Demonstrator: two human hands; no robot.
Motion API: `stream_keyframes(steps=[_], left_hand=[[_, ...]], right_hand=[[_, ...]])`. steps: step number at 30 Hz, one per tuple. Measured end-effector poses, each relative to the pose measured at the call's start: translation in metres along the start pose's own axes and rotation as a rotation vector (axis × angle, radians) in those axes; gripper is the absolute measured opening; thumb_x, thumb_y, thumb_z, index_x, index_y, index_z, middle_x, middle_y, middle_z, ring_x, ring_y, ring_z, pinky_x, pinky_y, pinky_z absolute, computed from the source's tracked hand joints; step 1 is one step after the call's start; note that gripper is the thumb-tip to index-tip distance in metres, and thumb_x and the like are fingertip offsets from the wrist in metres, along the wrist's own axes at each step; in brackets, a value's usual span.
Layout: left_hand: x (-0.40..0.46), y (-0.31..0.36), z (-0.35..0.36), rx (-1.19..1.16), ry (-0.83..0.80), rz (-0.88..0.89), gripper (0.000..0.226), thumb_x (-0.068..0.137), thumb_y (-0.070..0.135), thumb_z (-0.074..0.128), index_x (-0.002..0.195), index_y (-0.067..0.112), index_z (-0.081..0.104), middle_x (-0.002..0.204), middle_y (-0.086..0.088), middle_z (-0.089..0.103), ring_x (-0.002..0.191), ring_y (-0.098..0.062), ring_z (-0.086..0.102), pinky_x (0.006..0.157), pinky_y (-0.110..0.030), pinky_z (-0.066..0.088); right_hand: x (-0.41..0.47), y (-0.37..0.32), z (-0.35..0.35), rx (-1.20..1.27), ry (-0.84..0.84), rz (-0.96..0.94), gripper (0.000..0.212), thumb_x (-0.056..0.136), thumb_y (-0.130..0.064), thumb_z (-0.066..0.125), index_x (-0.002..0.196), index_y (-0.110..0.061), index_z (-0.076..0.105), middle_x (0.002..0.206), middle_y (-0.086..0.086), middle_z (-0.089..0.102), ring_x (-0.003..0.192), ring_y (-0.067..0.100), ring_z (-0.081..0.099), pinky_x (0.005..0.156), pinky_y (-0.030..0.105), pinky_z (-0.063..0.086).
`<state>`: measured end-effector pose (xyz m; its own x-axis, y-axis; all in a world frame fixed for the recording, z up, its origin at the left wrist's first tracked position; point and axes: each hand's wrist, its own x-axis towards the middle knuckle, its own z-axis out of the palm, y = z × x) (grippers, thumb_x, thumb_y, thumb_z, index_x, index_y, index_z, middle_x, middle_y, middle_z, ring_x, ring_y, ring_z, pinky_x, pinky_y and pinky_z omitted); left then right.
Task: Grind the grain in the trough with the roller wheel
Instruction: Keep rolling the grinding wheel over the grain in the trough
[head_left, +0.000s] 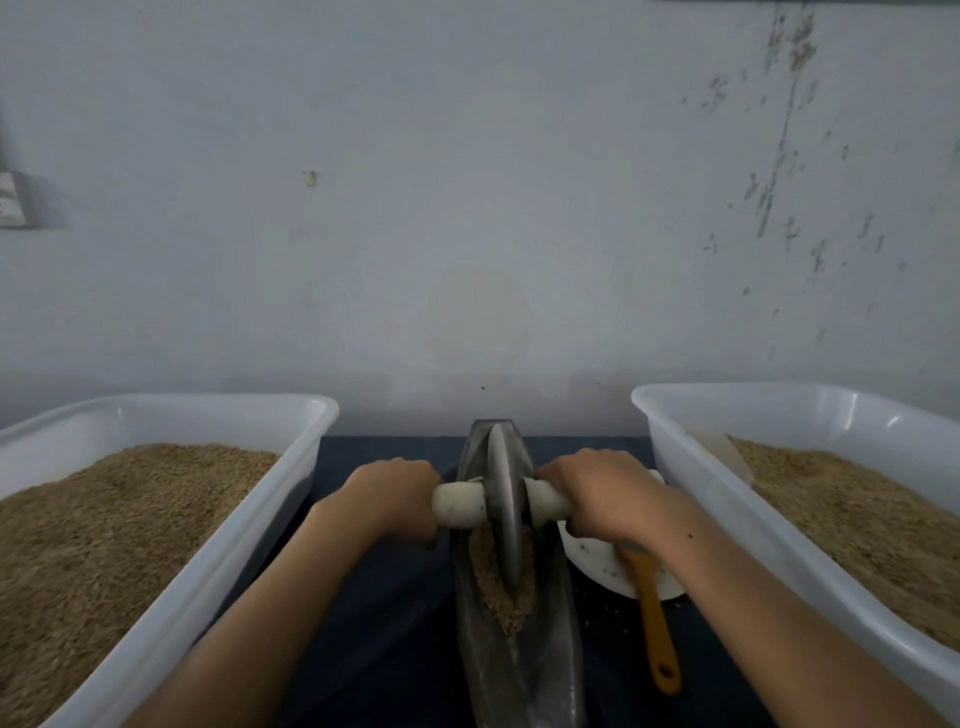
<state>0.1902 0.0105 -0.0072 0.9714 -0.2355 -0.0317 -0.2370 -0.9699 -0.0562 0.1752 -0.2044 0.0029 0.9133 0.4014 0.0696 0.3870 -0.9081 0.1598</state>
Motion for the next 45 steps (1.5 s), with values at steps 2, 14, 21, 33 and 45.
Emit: stream_keyframes(steps=[2,14,21,33,45], left_hand=[[-0.001,-0.001,-0.001,-0.047,-0.088,-0.005,0.044,0.075,0.03,0.073,0.115,0.02,0.058,0.105,-0.001,0.064,0.094,-0.019,0.06,0.075,-0.029,0.045],[0.005,0.007,0.017,0.119,0.487,-0.036,0.019,0.087,0.032,0.055,0.104,0.025,0.052,0.097,0.003,0.063,0.089,-0.019,0.061,0.065,-0.028,0.035],[0.002,0.0,0.0,0.024,0.063,0.027,0.036,0.077,0.033,0.068,0.111,0.024,0.059,0.101,0.002,0.065,0.084,-0.015,0.056,0.07,-0.029,0.04],[0.004,0.008,0.02,0.108,0.542,-0.04,0.018,0.088,0.033,0.054,0.103,0.025,0.05,0.093,0.005,0.062,0.083,-0.015,0.059,0.063,-0.026,0.032],[-0.002,0.003,-0.002,0.024,0.002,-0.01,0.039,0.076,0.032,0.071,0.112,0.021,0.059,0.091,0.003,0.059,0.08,-0.015,0.053,0.07,-0.029,0.041]], right_hand=[[-0.001,-0.002,-0.006,-0.018,-0.071,-0.003,0.045,0.084,-0.014,0.06,0.126,-0.027,0.053,0.107,0.003,0.063,0.095,0.023,0.061,0.07,0.031,0.041],[0.008,0.001,0.023,-0.001,0.229,0.105,0.019,0.089,-0.011,0.049,0.098,-0.021,0.036,0.096,0.004,0.06,0.089,0.029,0.059,0.065,0.033,0.033],[-0.001,0.002,-0.001,0.035,-0.09,0.028,0.033,0.083,-0.013,0.062,0.115,-0.019,0.053,0.099,0.003,0.059,0.082,0.019,0.055,0.063,0.027,0.036],[0.008,-0.002,0.02,-0.019,0.219,0.122,0.024,0.089,-0.01,0.05,0.11,-0.017,0.041,0.102,0.004,0.061,0.092,0.027,0.059,0.069,0.033,0.038],[-0.001,0.002,0.0,0.024,-0.101,0.024,0.033,0.083,-0.015,0.062,0.114,-0.021,0.054,0.097,0.001,0.059,0.085,0.019,0.058,0.061,0.026,0.035]])
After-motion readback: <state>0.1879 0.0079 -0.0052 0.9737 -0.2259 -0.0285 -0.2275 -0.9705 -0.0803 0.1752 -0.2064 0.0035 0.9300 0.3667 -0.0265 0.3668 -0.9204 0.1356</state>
